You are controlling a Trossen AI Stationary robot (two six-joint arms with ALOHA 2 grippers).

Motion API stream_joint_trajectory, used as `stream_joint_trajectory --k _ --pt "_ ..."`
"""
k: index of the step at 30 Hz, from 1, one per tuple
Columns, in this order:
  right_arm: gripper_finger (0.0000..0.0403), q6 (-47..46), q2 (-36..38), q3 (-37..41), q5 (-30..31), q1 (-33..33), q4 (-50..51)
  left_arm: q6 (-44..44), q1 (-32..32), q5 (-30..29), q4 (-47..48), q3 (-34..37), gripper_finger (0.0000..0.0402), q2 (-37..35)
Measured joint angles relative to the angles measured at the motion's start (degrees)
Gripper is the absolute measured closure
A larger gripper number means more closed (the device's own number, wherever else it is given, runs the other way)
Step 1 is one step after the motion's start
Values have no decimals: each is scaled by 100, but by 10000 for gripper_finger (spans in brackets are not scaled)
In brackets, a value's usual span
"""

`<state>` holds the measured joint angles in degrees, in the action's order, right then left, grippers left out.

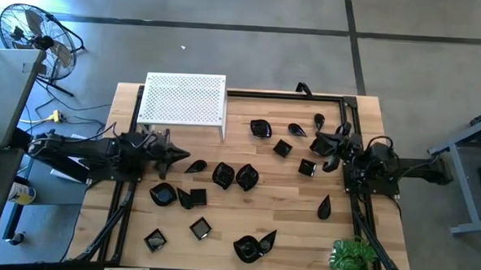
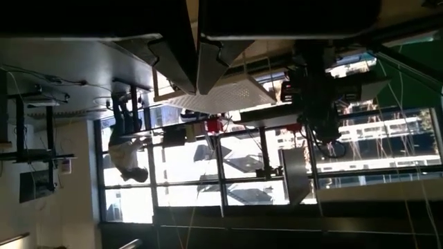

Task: Pick & Place Mini shaped plates
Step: Put the black leaf shaped plate on the shelf

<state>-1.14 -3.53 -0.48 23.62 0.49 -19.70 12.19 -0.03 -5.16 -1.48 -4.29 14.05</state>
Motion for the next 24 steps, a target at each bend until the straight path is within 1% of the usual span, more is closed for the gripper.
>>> stream_joint_trajectory --k 3,5,15,19,24 --pt "402 18 -103 1 43 0 -151 7 0 -16 -346 -25 401 374" --pt "403 110 -165 1 42 0 -206 7 0 7 -396 -140 401 610" --pt "403 617 -407 -1 41 76 -404 -172 0 -5 -402 -1107 401 2094" --pt "403 1052 -409 -27 27 198 -532 -118 0 -100 -198 -1514 400 2634" --pt "403 1578 -409 -205 -96 389 -570 26 0 -298 375 -2164 380 3489"
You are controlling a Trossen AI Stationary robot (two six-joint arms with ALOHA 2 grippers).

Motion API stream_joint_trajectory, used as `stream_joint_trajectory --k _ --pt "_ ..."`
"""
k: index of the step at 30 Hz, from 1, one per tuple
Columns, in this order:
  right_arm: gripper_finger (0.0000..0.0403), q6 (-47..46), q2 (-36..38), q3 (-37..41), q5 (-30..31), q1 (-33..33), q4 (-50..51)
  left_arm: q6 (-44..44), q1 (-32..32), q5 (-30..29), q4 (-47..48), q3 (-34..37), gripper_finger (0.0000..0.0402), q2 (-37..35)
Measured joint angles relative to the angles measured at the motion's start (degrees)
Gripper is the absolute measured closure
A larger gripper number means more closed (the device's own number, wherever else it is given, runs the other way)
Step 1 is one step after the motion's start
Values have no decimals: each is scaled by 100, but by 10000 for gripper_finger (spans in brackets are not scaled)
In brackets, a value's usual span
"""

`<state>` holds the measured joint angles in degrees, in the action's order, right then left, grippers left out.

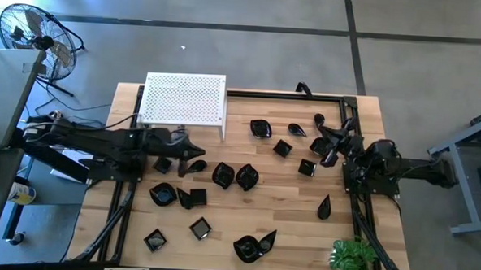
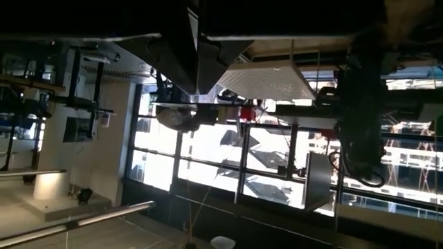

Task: Pick & Place Mini shaped plates
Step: Put the black leaf shaped plate on the shelf

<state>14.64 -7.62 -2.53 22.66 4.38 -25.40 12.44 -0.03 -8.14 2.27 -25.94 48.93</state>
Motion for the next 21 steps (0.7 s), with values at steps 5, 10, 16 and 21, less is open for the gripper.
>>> stream_joint_trajectory --k 5,10,16,21 --pt "403 148 0 -28 -256 168 27 439 0 139 515 -655 356 797" --pt "403 349 0 -28 -289 267 55 867 -2 462 911 -1063 337 1440" --pt "403 360 2 -32 -228 335 64 1238 -51 648 985 -1298 323 1968" --pt "403 358 0 -32 -228 335 117 1546 -327 424 989 -1354 311 2166"
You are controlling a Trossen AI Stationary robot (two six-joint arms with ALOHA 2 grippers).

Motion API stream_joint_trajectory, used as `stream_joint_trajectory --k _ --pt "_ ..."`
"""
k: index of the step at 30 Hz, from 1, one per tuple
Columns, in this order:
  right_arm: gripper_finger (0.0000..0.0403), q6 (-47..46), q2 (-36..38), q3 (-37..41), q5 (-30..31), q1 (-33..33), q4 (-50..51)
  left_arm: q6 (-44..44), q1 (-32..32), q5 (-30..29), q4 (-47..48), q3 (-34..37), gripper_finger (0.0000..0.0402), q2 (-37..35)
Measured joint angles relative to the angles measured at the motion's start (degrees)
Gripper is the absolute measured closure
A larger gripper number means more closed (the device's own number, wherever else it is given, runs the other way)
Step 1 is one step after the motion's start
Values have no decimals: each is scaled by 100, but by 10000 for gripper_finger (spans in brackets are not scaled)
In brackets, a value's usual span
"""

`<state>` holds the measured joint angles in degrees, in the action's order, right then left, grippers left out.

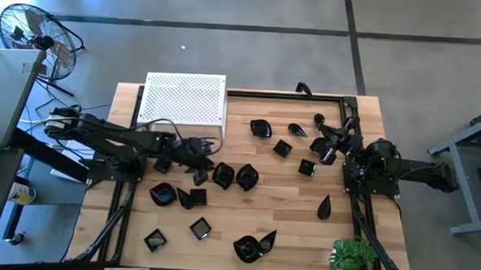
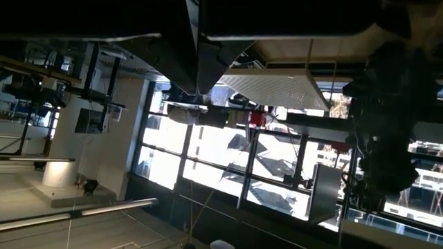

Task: Pick & Place Mini shaped plates
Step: Put the black leaf shaped plate on the shelf

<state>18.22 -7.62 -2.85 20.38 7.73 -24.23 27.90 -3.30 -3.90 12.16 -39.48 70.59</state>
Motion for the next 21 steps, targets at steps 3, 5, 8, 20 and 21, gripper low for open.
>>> stream_joint_trajectory --k 3,5,8,20,21 --pt "403 2 2 0 -4 0 0 371 -195 -267 4 -4 302 86" --pt "403 10 0 -2 -19 0 0 687 -316 -485 18 -4 296 113" --pt "403 16 2 -10 -20 0 -1 1137 -442 -614 -3 -4 294 136" --pt "402 13 2 -9 -24 0 -2 1899 -539 -1153 -674 -4 293 646" --pt "402 11 2 -11 -28 0 -2 1950 -537 -1171 -768 -9 293 727"
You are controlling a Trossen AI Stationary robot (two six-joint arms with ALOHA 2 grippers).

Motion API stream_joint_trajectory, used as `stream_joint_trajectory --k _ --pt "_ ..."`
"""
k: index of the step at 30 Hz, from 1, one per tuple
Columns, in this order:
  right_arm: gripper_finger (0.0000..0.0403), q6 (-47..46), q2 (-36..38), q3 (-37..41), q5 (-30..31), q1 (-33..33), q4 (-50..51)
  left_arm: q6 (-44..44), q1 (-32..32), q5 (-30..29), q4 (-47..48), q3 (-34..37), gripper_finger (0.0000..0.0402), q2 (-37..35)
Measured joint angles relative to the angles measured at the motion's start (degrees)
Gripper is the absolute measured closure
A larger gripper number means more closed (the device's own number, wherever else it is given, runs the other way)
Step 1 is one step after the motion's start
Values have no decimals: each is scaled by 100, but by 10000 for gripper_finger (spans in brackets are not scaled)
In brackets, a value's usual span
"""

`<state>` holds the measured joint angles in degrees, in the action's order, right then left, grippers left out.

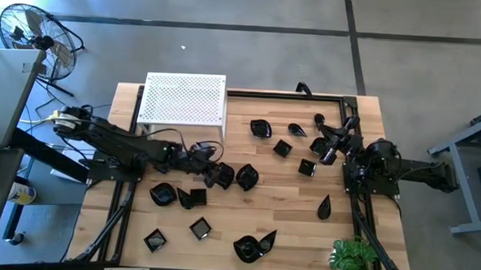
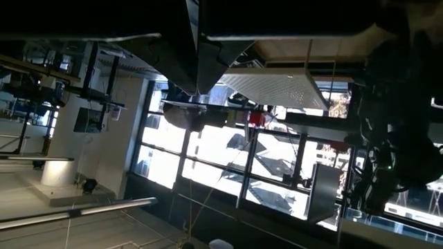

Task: Pick & Place Mini shaped plates
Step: Put the black leaf shaped plate on the shelf

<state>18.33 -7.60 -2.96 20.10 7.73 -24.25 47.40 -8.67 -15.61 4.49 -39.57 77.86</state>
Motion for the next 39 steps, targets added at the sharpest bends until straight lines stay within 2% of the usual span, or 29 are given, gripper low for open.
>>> stream_joint_trajectory --k 3,6,11,14,17,26,33,39 --pt "403 0 0 0 -30 0 -4 141 -2 17 142 -228 293 187" --pt "402 -2 0 0 -138 -1 -9 139 -2 28 600 -753 293 545" --pt "403 -2 0 0 -210 0 -41 154 0 26 2329 -1829 293 1306" --pt "402 -2 0 0 -228 0 -46 498 3 26 3530 -2410 293 1712" --pt "403 -2 0 0 -275 0 -46 647 4 22 4118 -2700 293 2005" --pt "403 -21 0 0 -451 -2 -46 453 318 143 4008 -2706 293 2066" --pt "403 -41 0 0 -448 0 -46 -108 801 863 3816 -2706 293 2066" --pt "403 -48 0 0 -490 0 -46 -214 883 911 3838 -2703 293 2066"
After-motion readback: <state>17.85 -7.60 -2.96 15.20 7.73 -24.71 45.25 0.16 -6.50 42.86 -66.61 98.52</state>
